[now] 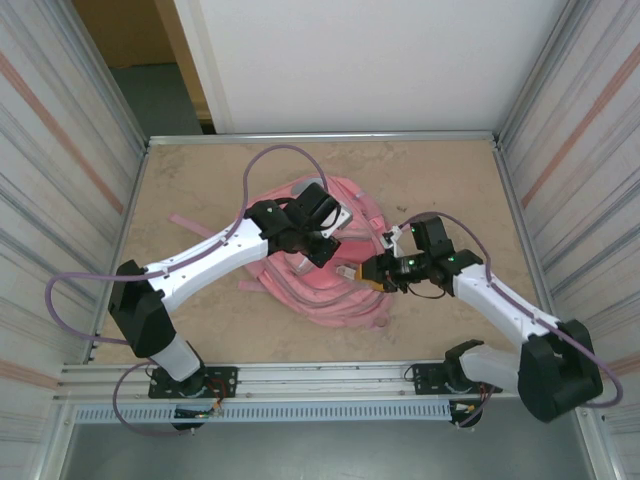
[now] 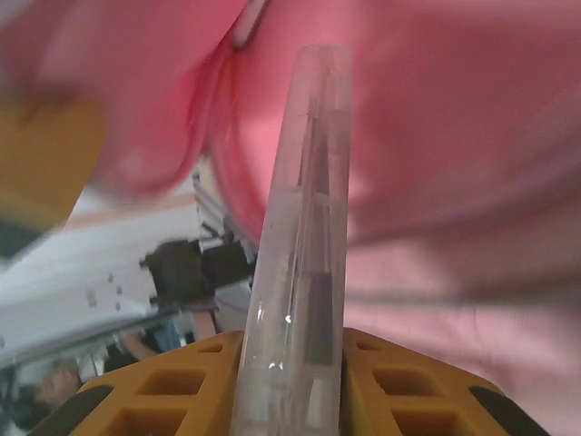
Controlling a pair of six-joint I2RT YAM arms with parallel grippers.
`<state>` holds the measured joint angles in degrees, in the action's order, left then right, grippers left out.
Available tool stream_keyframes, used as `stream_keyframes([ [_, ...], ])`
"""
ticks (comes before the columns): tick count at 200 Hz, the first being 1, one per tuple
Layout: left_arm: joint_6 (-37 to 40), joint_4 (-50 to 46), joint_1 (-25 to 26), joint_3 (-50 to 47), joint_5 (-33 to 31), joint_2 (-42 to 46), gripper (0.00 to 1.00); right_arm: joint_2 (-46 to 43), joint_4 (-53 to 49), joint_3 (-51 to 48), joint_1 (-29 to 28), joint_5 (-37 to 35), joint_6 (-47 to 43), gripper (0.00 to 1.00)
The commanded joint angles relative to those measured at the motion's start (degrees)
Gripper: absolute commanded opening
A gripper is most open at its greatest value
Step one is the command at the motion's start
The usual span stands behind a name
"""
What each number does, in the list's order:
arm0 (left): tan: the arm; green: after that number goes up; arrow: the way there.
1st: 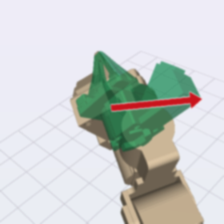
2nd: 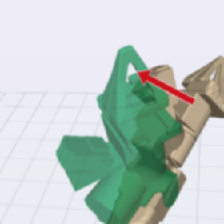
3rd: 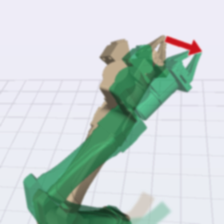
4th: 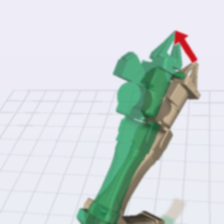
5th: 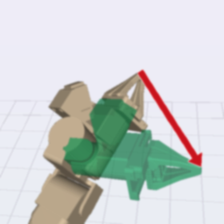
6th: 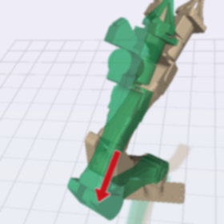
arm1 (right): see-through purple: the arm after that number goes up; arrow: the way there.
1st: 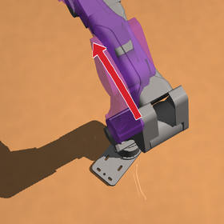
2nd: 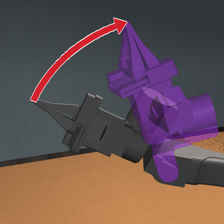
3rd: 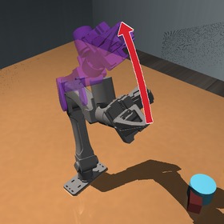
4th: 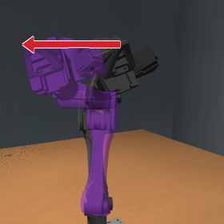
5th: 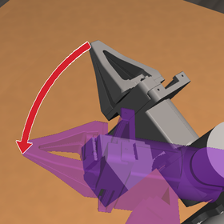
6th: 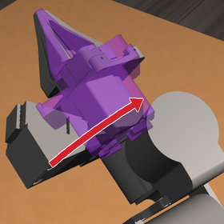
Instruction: Pack the student bag
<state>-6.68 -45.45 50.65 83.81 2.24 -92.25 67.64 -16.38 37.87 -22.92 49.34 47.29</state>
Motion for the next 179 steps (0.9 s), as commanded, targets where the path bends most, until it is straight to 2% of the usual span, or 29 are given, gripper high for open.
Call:
stream_keyframes([
  [1,-3.4,4.6,0.7,3.5,4.8,3.2,0.0,2.9,5.6,4.4,-0.1,-6.9,10.3,0.3],
  [24,-5.2,7.6,0.7,2.7,4.6,3.9,0.0,3.2,7.6,2.3,-1.0,-16.4,18.0,0.28],
  [40,-5.8,10.2,0.7,1.9,6.1,4.0,0.0,2.5,12.3,0.9,-2.5,-18.6,22.8,0.31],
  [64,-5.3,10.3,0.5,1.9,5.6,3.5,0.0,5.0,6.8,5.6,-3.2,-17.2,16.5,0.43],
  [107,-5.3,10.7,-0.9,0.3,6.0,4.9,0.0,5.5,0.6,5.3,-0.5,-16.8,10.5,0.45],
  [122,-4.9,10.8,-0.9,-0.4,5.8,5.6,0.0,5.1,0.4,5.1,0.3,-16.7,9.9,0.42],
  [151,-4.3,10.4,-1.5,-0.7,5.7,6.0,0.0,3.3,-0.8,5.5,0.6,-15.6,6.9,0.3],
  [164,-3.2,9.9,-1.7,-0.7,5.7,6.4,0.0,3.1,-1.2,5.7,0.8,-12.3,5.4,0.25],
  [179,-1.7,9.8,-2.4,-1.0,5.7,6.7,0.0,3.3,-2.3,6.7,0.5,-6.2,2.4,0.24],
])
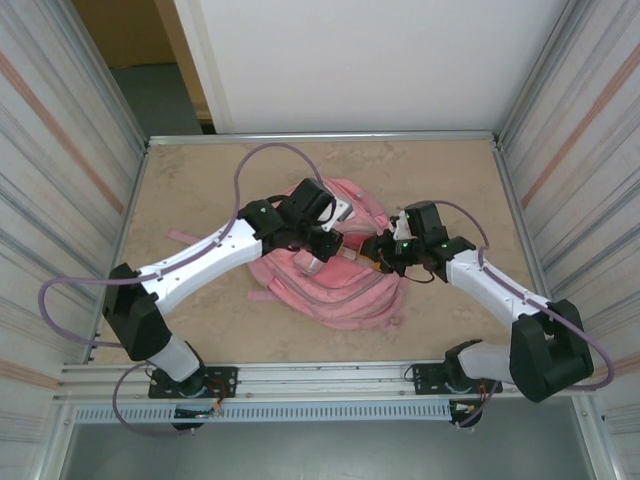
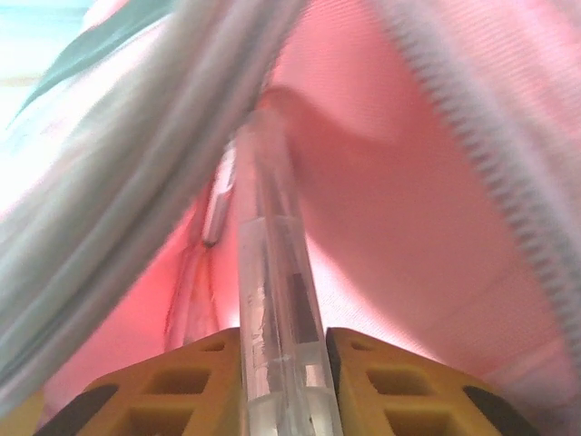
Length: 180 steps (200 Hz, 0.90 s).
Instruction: Pack the student bag
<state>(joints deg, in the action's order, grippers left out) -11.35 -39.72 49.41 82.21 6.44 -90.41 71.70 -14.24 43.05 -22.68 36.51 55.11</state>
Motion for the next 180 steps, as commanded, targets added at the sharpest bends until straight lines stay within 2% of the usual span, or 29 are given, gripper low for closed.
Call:
stream_keyframes([
  [1,3.0,4.1,-1.2,0.6,1.5,4.8,0.0,-0.7,-4.6,1.6,0.2,7.1,-5.7,0.24],
  [27,4.7,3.4,-3.5,0.5,2.6,4.9,0.0,1.8,-9.7,4.0,-1.4,15.8,-14.0,0.23],
  [45,6.1,3.8,-3.9,-0.2,2.5,5.8,0.0,4.9,-10.9,5.0,-2.8,21.1,-15.9,0.22],
  [64,8.4,5.1,-3.9,-1.7,4.3,6.9,0.0,7.1,-7.2,5.0,-4.4,21.9,-14.7,0.24],
  [74,9.3,5.7,-3.9,-2.7,5.0,7.5,0.0,9.1,-6.2,6.1,-4.6,22.2,-14.8,0.28],
  [85,9.7,6.1,-3.9,-3.7,4.7,7.9,0.0,11.3,-8.9,8.2,-3.7,18.9,-15.3,0.34],
  [105,9.7,6.1,-3.9,-4.7,4.4,8.4,0.0,11.2,-11.0,8.8,-1.3,7.6,-14.0,0.41],
  [150,7.7,8.5,-3.9,-6.4,5.9,8.9,0.0,4.1,-9.9,8.4,-0.2,-6.3,-9.3,0.42],
  [165,6.4,8.3,-4.0,-6.0,6.9,8.2,0.0,1.4,-8.0,6.4,-0.2,-8.2,-6.3,0.41],
  [180,5.5,8.7,-4.0,-5.8,7.7,7.6,0.0,-1.8,-9.0,5.3,-1.6,-11.8,-7.5,0.41],
])
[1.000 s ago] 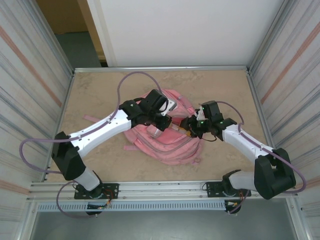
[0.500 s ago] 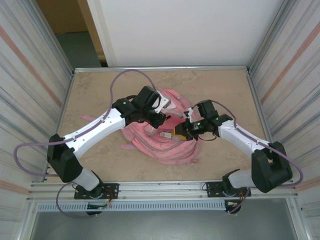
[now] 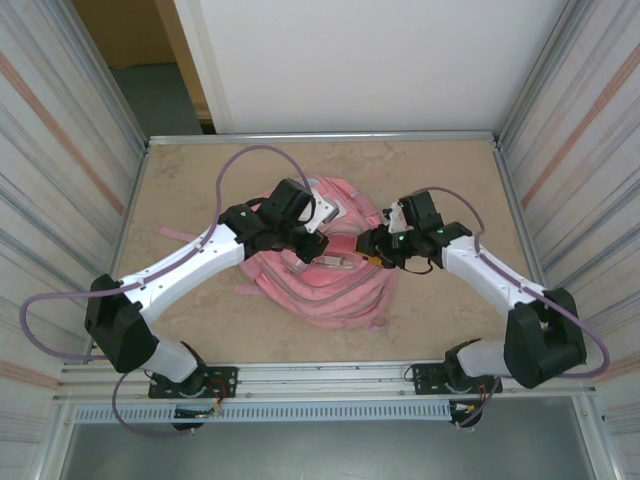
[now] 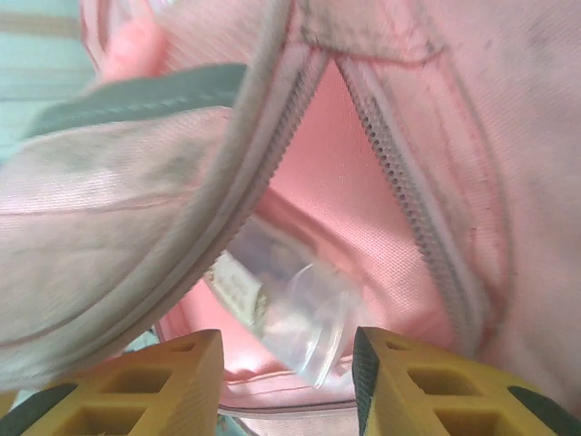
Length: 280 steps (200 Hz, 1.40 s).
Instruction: Pack the student bag
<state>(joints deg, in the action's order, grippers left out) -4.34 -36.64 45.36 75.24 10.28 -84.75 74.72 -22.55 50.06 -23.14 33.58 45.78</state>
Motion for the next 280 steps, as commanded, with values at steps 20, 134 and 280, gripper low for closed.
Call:
stream_keyframes([
  [20,-2.9,5.3,0.1,1.6,3.9,1.3,0.0,-8.7,-4.0,-3.1,-5.4,-17.7,-2.6,0.39],
  [134,-4.0,6.1,0.1,0.1,7.9,2.4,0.0,-0.5,4.6,-1.6,-19.0,-25.9,-7.3,0.25],
  [280,-6.4,8.1,-1.0,-2.0,9.4,1.3,0.05,6.5,18.9,0.1,-20.0,-37.0,-24.1,0.09],
])
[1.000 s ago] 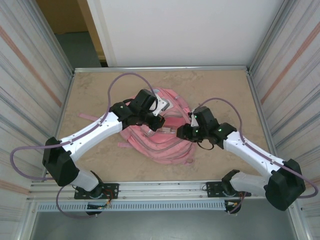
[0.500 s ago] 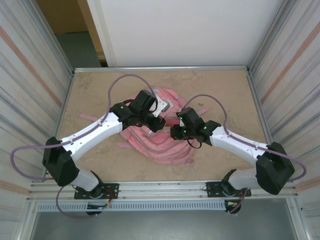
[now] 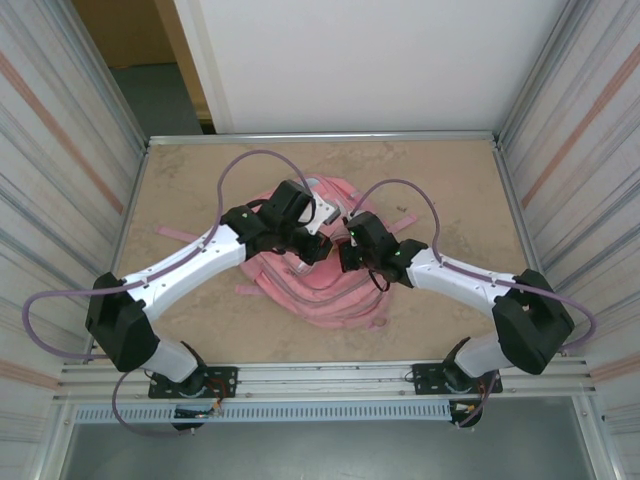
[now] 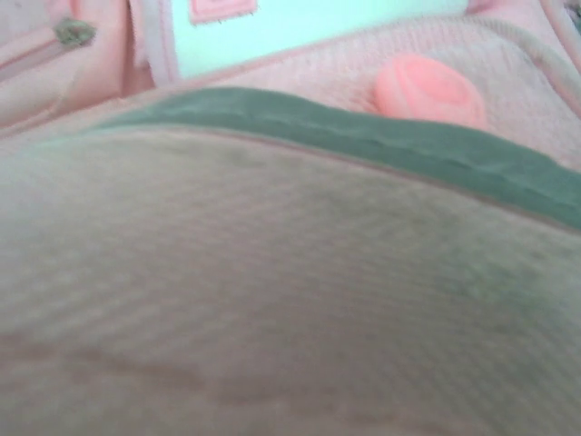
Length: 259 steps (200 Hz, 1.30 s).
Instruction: Pack the student bag
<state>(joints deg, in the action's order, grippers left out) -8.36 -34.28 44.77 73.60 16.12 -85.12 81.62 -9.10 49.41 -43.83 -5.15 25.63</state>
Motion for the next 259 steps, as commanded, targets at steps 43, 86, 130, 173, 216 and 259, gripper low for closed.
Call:
stream_keyframes([
  [43,-8.4,9.6,-0.7,-6.4,2.0,5.8,0.23,-13.7,7.7,-9.5,0.3,5.4,-3.5,0.15],
  [86,-16.9,2.5,-0.7,-15.5,-3.1,17.1,0.38,-24.0,-13.3,-9.6,-1.4,4.6,-7.9,0.26],
  [130,-33.2,-1.8,-8.0,-25.5,-9.8,28.1,0.43,-27.1,-14.6,-6.0,-0.2,7.0,-7.5,0.36],
  [173,-38.6,4.2,-11.2,-27.8,0.0,25.1,0.43,-19.6,-14.6,-0.6,-2.3,5.9,-4.1,0.39],
  [216,-37.6,5.1,-11.1,-26.1,-0.7,19.0,0.48,-18.9,-11.3,-5.8,-2.3,2.8,4.0,0.43],
  [259,-39.4,6.8,-11.1,-24.8,-0.1,9.3,0.48,-16.5,-9.6,-6.9,1.8,6.6,5.4,0.46],
])
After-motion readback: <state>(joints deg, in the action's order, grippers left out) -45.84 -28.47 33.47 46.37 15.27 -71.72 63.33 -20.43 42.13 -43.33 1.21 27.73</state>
